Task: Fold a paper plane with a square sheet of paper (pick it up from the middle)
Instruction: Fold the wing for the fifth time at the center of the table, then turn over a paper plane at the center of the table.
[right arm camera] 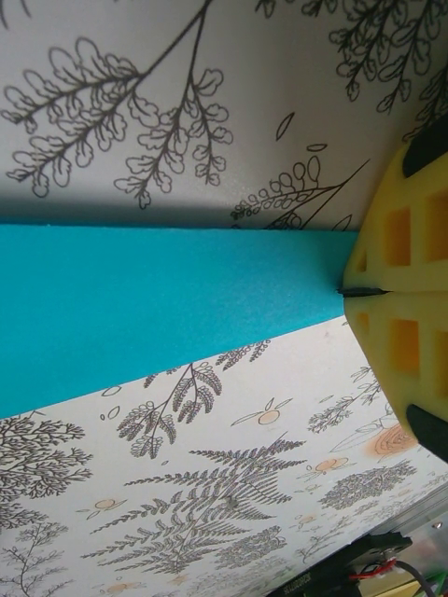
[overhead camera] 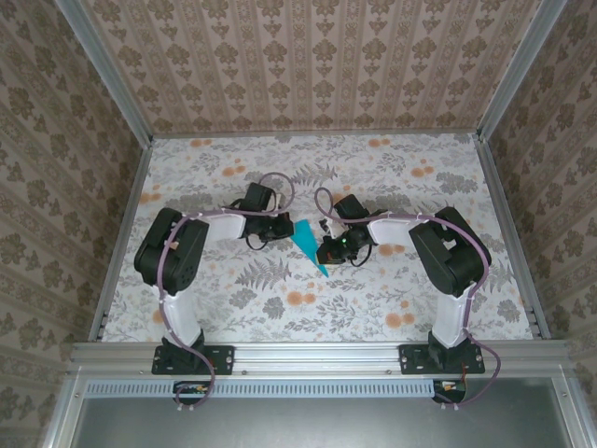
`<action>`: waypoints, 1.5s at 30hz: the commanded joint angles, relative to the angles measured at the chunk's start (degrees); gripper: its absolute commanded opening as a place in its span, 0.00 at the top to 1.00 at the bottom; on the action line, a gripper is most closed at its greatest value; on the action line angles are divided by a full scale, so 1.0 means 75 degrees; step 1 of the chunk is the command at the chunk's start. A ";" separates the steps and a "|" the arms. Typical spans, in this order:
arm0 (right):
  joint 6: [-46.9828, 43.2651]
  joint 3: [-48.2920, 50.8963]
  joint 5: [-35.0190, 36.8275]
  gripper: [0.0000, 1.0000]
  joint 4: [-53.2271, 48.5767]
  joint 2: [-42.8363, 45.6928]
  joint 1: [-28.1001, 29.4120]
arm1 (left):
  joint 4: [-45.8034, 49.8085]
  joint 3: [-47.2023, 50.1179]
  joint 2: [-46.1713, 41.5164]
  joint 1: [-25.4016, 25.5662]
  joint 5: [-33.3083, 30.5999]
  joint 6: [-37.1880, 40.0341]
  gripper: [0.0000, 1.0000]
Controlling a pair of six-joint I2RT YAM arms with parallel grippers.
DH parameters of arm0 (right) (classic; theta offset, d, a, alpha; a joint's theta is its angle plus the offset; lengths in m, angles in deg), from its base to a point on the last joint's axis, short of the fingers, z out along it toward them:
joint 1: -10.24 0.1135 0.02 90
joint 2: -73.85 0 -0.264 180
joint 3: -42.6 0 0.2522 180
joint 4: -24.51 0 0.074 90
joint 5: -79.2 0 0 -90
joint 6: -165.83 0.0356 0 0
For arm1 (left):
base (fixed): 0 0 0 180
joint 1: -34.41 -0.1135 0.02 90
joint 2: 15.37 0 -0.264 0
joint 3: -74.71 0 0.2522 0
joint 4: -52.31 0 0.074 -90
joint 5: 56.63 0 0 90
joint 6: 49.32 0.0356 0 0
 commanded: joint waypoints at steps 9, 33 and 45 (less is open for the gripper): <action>-0.0048 0.0487 0.0685 0.97 -0.0998 -0.0333 -0.0041 | 0.0555 -0.0766 0.0679 -0.1111 -0.0251 0.0708 0.99; 0.0241 0.0731 0.1678 0.28 -0.0103 0.2686 -0.1240 | 0.3752 -0.1338 -0.1486 0.1608 -0.3519 -0.0396 0.20; 0.0871 0.1424 0.2300 0.03 0.0343 0.2858 -0.1945 | 0.5689 -0.3426 0.0347 0.3062 -0.5133 -0.1868 0.04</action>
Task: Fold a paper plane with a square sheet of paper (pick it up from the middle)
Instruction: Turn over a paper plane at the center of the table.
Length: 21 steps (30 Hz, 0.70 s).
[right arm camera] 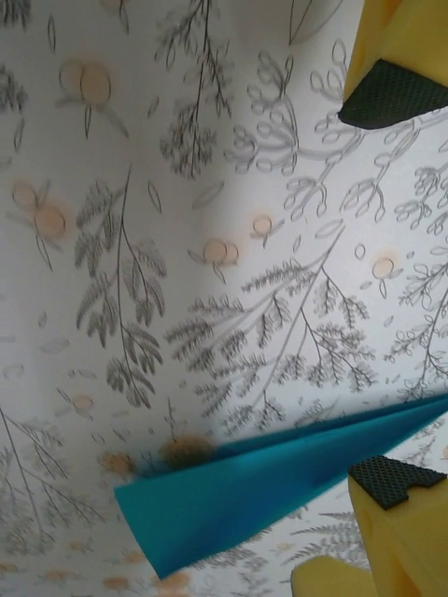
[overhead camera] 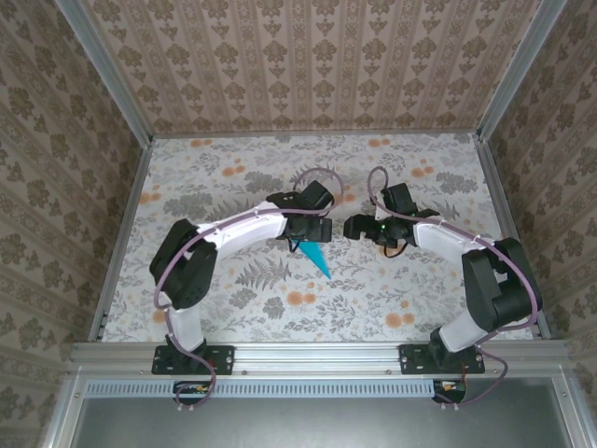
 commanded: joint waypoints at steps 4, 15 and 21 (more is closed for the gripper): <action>0.0258 0.0242 0.0399 0.03 0.0199 0.0384 -0.0224 | 0.1217 -0.0571 0.0587 0.0064 -0.0670 -0.0924 0.06; 0.0389 0.0213 0.0005 0.04 0.0260 0.0306 -0.0268 | -0.0287 0.0694 -0.0202 0.0197 -0.0123 -0.3264 0.41; 0.0436 0.0207 -0.0173 0.05 0.0291 0.0189 -0.0272 | -0.0442 0.1057 -0.0438 0.0236 -0.0402 -0.3900 0.57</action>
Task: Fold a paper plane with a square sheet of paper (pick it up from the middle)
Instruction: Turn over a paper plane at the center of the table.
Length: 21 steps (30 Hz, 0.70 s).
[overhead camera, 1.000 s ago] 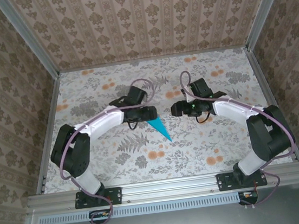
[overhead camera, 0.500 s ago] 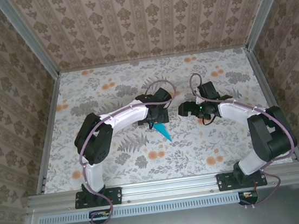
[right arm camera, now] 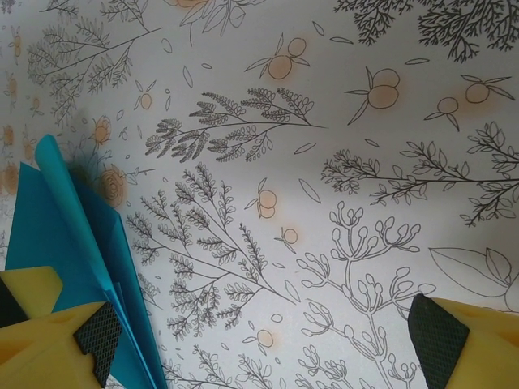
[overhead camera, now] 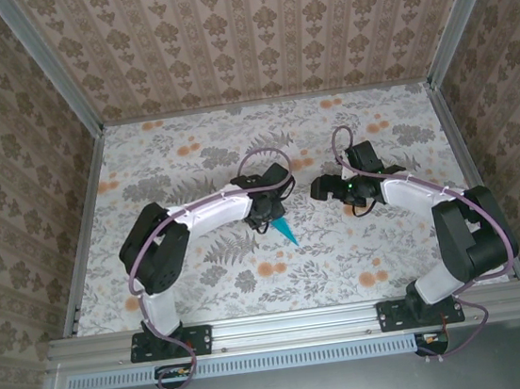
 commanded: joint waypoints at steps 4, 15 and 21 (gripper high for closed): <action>0.0164 -0.0002 -0.0276 0.05 0.0134 -0.0101 -0.0035 | -0.0316 0.0287 -0.0321 0.0018 -0.0238 -0.0807 0.69; 0.0151 0.0007 -0.0426 0.06 0.0210 -0.0176 -0.0034 | -0.0919 0.0598 -0.0454 0.0025 -0.0412 -0.0848 0.94; 0.0141 0.0189 -0.0275 0.07 0.0459 -0.0039 -0.0038 | -0.1526 0.0789 -0.1024 0.0023 -0.0319 -0.0102 1.00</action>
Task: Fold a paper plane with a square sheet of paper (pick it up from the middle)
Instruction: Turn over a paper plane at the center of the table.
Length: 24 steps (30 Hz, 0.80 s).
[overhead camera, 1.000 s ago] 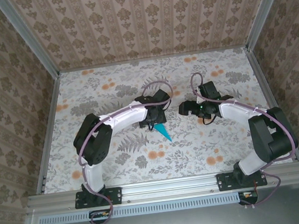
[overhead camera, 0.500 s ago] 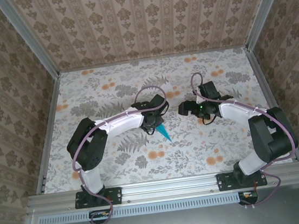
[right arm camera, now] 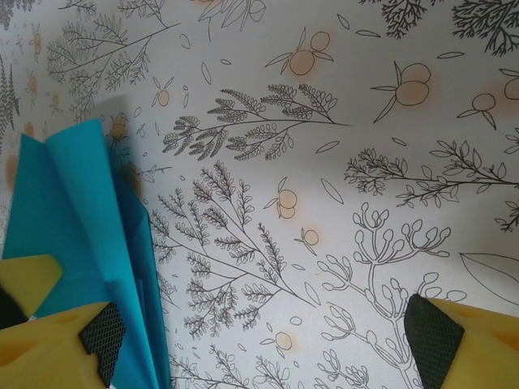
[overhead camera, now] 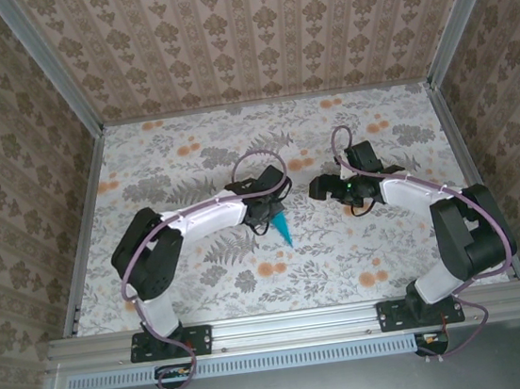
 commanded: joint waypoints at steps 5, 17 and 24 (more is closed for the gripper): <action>0.0053 0.0553 0.0265 0.07 0.0749 0.0602 -0.0033 | -0.2053 0.0824 -0.1080 -0.0172 0.0799 0.1275 1.00; -0.0077 0.0795 -0.0435 0.10 0.1584 0.0863 -0.0010 | -0.5954 0.2916 -0.1368 -0.0898 0.2710 0.1258 1.00; -0.0162 0.0466 -0.0758 0.13 0.1417 0.0352 0.0487 | -0.4945 0.3691 -0.2067 -0.1102 0.1783 0.1005 1.00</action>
